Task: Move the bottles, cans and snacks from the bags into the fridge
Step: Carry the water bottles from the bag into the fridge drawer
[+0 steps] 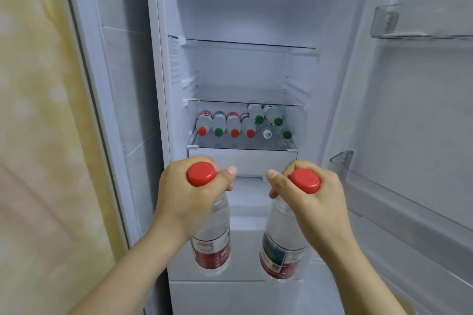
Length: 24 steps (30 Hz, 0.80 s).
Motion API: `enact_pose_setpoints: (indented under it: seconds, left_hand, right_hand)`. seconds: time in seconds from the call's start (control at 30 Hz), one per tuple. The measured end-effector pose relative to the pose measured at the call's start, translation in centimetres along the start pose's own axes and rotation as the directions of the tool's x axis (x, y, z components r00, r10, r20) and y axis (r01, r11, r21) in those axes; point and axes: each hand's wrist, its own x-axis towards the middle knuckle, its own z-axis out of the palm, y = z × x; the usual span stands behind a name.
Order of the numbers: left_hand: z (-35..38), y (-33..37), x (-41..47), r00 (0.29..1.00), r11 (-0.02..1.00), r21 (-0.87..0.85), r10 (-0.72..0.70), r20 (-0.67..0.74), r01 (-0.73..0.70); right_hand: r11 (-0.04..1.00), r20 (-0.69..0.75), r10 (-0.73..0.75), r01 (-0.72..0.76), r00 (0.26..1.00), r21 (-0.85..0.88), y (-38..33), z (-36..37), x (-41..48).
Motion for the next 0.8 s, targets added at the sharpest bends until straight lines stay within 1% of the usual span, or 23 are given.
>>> enact_pose_setpoints:
  seconds: [0.23,0.53,0.8]
  left_hand:
    - [3.3,-3.6,5.3,0.997,0.999,0.044,-0.011,-0.073,0.014]
    - [5.4,-8.2,9.8,0.993,0.992,0.100,-0.063,-0.102,0.074]
    - [6.0,-13.4,14.5,0.993,0.985,0.140,-0.089,-0.075,0.099]
  right_hand:
    - [1.000,0.056,0.011,-0.011,0.998,0.003,3.8,-0.1,6.4]
    - [0.996,0.099,0.086,-0.086,0.991,-0.002,7.8,1.2,11.1]
    - [0.997,0.035,0.077,-0.076,0.996,-0.014,9.8,4.0,14.8]
